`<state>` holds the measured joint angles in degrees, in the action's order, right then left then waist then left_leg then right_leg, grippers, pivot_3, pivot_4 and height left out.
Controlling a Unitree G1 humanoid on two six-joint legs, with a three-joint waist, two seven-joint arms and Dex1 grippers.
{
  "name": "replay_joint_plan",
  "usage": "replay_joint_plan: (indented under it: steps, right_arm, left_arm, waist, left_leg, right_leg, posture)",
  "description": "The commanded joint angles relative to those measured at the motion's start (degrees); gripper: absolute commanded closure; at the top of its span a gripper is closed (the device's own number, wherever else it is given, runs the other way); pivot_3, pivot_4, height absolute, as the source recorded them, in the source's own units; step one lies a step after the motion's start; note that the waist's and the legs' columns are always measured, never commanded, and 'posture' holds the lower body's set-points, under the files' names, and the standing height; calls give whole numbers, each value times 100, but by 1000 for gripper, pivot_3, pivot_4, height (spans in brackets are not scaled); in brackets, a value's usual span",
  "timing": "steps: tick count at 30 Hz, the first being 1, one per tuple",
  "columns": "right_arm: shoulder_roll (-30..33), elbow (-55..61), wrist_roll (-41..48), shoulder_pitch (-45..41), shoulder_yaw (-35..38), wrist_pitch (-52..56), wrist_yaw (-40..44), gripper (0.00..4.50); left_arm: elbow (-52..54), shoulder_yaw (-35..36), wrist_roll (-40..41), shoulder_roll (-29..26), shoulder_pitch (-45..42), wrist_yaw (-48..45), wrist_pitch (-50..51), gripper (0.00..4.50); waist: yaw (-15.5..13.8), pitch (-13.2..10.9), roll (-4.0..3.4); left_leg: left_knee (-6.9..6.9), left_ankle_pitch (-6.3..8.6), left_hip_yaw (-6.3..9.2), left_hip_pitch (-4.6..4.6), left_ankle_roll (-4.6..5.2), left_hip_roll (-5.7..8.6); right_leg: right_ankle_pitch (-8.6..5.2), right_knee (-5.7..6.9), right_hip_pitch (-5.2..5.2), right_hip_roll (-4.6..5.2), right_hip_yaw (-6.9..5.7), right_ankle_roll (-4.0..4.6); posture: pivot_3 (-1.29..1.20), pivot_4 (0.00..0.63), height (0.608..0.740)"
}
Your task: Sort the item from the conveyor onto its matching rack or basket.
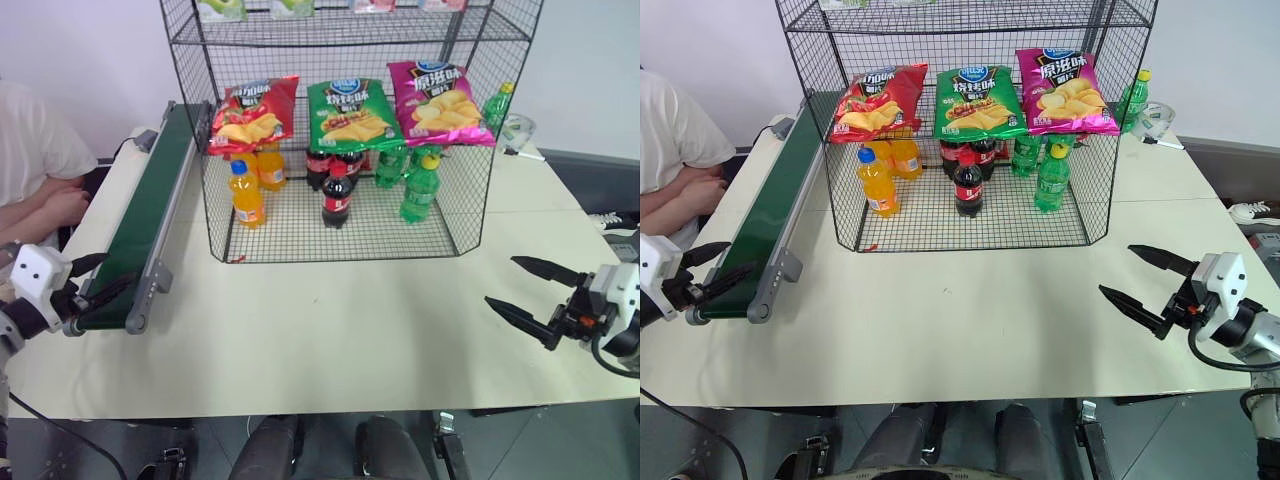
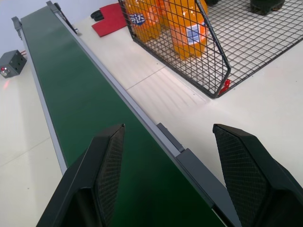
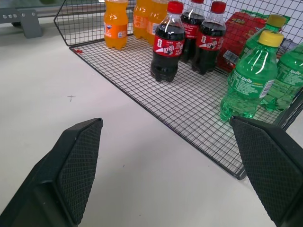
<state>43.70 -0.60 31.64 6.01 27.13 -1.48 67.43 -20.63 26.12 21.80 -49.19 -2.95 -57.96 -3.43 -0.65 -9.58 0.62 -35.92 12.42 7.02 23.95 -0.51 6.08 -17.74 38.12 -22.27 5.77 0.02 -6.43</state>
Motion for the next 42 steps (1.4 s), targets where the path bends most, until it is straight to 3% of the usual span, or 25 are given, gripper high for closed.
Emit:
replay_joint_plan:
  steps: [1,42]
  right_arm:
    - [-38,-40,7,-59,9,-127,24,0]
    - [-12,59,47,-432,-293,-64,-165,0]
  left_arm:
    - [20,73,-24,-126,-83,-21,-136,1406]
    - [362,29,223,208,-184,53,93,1406]
  waist:
    - [0,0,0]
    - [2,0,0]
  left_leg:
    - [0,0,0,0,0,0]
    - [1,0,0,1,0,0]
  right_leg:
    - [0,0,0,0,0,0]
    - [0,-1,0,0,0,0]
  posture:
    - [0,150,740]
    - [0,150,740]
